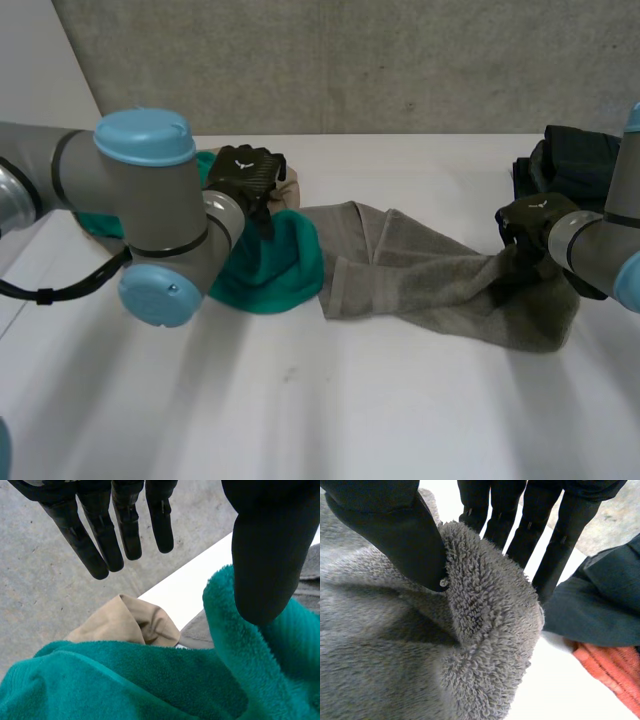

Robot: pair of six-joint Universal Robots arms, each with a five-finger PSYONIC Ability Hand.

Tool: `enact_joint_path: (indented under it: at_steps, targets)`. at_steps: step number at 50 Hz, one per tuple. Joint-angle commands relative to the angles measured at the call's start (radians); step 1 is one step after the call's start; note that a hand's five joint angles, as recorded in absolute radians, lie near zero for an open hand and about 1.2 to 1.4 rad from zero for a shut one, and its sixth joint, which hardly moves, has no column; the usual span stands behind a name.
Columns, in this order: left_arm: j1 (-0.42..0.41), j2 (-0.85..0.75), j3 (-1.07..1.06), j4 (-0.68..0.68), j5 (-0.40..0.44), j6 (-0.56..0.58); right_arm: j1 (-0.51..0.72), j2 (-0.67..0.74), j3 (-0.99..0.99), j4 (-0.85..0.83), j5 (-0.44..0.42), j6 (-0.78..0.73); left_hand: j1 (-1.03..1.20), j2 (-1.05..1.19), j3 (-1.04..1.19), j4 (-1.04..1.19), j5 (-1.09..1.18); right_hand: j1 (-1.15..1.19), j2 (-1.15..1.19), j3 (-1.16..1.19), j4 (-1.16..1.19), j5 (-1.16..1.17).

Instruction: Fold the laundry.

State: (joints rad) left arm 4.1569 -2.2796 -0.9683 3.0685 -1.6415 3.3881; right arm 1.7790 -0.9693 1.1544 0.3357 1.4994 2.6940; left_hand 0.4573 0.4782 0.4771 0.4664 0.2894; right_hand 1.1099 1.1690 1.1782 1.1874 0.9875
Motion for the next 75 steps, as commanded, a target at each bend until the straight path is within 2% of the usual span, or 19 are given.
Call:
enact_joint_path:
  at_steps: [1,5,9,17,20,21,22,23,27,28,33,36,41,42,44,51,57,65,75]
  targets:
    - [0.003,0.060,-0.007,-0.114,0.041,-0.012,-0.004,-0.006,0.004,0.031,-0.014,0.015,0.372,0.351,0.352,0.363,0.365,0.286,0.227,0.218,0.209,0.234]
    - [-0.006,0.084,-0.016,-0.161,0.046,-0.024,-0.009,-0.008,0.007,0.031,-0.019,0.013,0.323,0.302,0.303,0.314,0.317,0.286,0.227,0.218,0.209,0.234]
    - [-0.030,0.077,-0.018,-0.181,0.042,-0.021,-0.013,-0.009,0.013,0.032,-0.022,0.010,0.009,-0.012,-0.011,0.000,0.002,0.286,0.227,0.218,0.209,0.234]
    - [-0.076,-0.084,0.048,-0.145,0.011,0.080,-0.021,-0.011,0.028,0.032,-0.024,0.009,-0.170,-0.191,-0.190,-0.180,-0.177,0.286,0.227,0.218,0.209,0.234]
    - [-0.070,-0.158,0.111,-0.129,-0.027,0.186,-0.026,-0.011,0.038,0.028,-0.025,0.009,0.054,0.033,0.034,0.045,0.048,0.286,0.227,0.218,0.209,0.234]
    - [-0.063,-0.172,0.128,-0.122,-0.046,0.218,-0.027,-0.011,0.041,0.028,-0.027,0.009,0.276,0.256,0.257,0.267,0.270,0.286,0.227,0.218,0.209,0.234]
    - [-0.046,-0.197,0.164,-0.102,-0.084,0.268,-0.030,-0.014,0.045,0.028,-0.027,0.009,0.677,0.656,0.657,0.668,0.670,0.286,0.227,0.218,0.209,0.234]
    - [-0.034,-0.210,0.180,-0.088,-0.110,0.292,-0.032,-0.014,0.047,0.028,-0.028,0.007,0.934,0.913,0.914,0.925,0.927,0.286,0.227,0.218,0.209,0.234]
    - [0.051,-0.221,0.246,-0.007,-0.251,0.361,-0.035,-0.014,0.054,0.026,-0.028,0.000,0.939,0.918,0.919,0.930,0.932,0.286,0.227,0.218,0.209,0.234]
    - [0.106,-0.204,0.263,0.040,-0.303,0.359,-0.035,-0.014,0.057,0.026,-0.028,-0.006,0.939,0.918,0.919,0.930,0.932,0.286,0.227,0.218,0.209,0.234]
    - [0.298,-0.152,0.287,0.255,-0.348,0.364,-0.030,-0.017,0.059,0.026,-0.031,-0.023,0.939,0.918,0.919,0.930,0.932,0.286,0.227,0.218,0.209,0.234]
    - [0.365,-0.176,0.322,0.311,-0.322,0.416,-0.024,-0.020,0.059,0.025,-0.034,-0.026,0.939,0.918,0.919,0.930,0.932,0.286,0.227,0.218,0.209,0.234]
    - [0.361,-0.218,0.344,0.260,-0.259,0.444,-0.010,-0.020,0.061,0.025,-0.034,-0.026,0.939,0.918,0.919,0.930,0.932,0.286,0.227,0.218,0.209,0.234]
    - [0.342,-0.213,0.332,0.230,-0.207,0.433,-0.009,-0.020,0.062,0.025,-0.034,-0.026,0.271,0.250,0.251,0.262,0.264,0.286,0.227,0.218,0.209,0.234]
    - [0.324,-0.201,0.313,0.211,-0.155,0.422,-0.006,-0.020,0.067,0.023,-0.034,-0.028,-0.283,-0.304,-0.303,-0.292,-0.289,0.286,0.227,0.218,0.209,0.234]
    - [0.253,-0.123,0.266,0.204,0.046,0.393,0.000,-0.020,0.070,0.023,-0.034,-0.034,-0.283,-0.304,-0.303,-0.292,-0.289,0.286,0.227,0.218,0.209,0.234]
    - [0.195,-0.207,0.386,0.107,0.202,0.381,-0.001,-0.020,0.071,0.023,-0.034,-0.034,-0.283,-0.304,-0.303,-0.292,-0.289,0.286,0.227,0.218,0.209,0.234]
    - [0.175,-0.475,0.797,-0.173,0.305,0.408,-0.009,-0.008,0.071,0.017,-0.034,-0.037,-0.283,-0.304,-0.303,-0.292,-0.289,0.286,0.227,0.218,0.209,0.234]
    - [0.175,-0.702,1.091,-0.186,0.411,0.504,-0.021,0.009,0.074,0.011,-0.030,-0.062,-0.283,-0.304,-0.303,-0.292,-0.289,0.286,0.227,0.218,0.209,0.234]
